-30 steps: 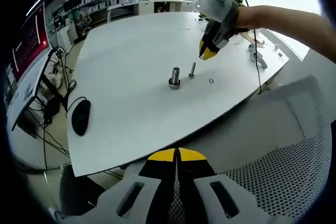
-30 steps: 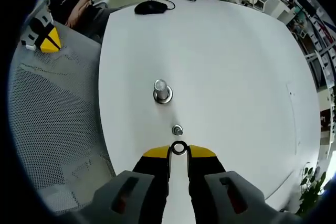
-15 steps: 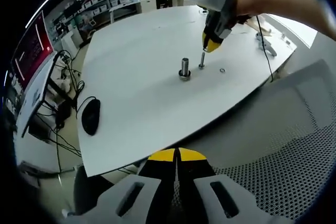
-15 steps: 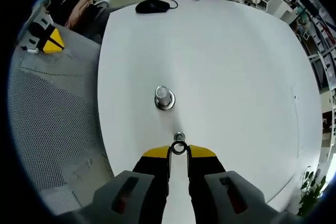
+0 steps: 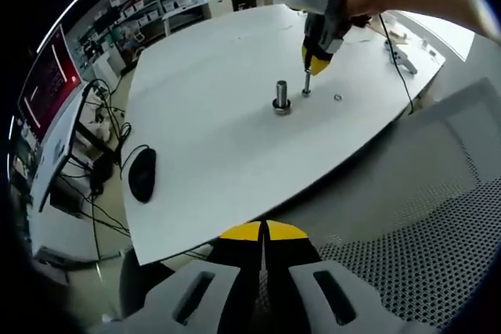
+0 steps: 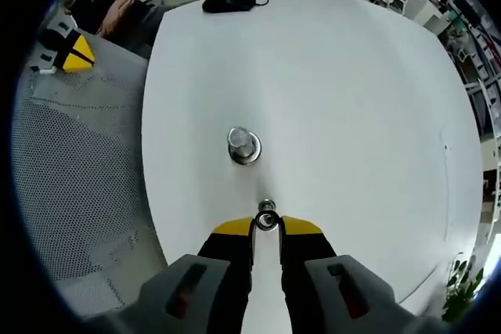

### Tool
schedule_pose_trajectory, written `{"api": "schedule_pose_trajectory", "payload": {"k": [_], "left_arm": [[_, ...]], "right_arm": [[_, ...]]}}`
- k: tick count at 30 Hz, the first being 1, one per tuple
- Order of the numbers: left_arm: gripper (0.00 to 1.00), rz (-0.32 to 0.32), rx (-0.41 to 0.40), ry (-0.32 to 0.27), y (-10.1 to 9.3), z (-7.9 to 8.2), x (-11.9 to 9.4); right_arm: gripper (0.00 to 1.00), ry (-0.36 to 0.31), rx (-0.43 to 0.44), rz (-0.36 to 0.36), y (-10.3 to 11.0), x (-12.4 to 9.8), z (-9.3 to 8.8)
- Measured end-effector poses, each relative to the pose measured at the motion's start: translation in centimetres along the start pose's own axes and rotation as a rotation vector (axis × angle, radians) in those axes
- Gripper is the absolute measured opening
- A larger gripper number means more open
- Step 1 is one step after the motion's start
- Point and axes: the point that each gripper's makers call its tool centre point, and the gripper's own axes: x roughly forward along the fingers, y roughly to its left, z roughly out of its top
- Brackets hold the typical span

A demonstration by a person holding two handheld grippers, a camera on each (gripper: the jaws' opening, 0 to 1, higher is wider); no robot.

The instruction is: Place the washer onto the threaded stud by aligning its center hole with the stud, sliding it down to the base, and recovering from edge contact or off-axis alignment until the washer reaches the visible bottom stop.

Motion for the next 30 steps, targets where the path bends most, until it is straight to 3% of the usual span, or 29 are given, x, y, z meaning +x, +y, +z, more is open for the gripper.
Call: {"api": "schedule_pose_trajectory", "payload": {"k": [30], "left_arm": [[0.00, 0.009, 0.015, 0.009, 0.1, -0.1, 0.1]], "right_arm": [[0.13, 0.054, -0.004, 0.044, 0.8, 3.4, -0.6]]}}
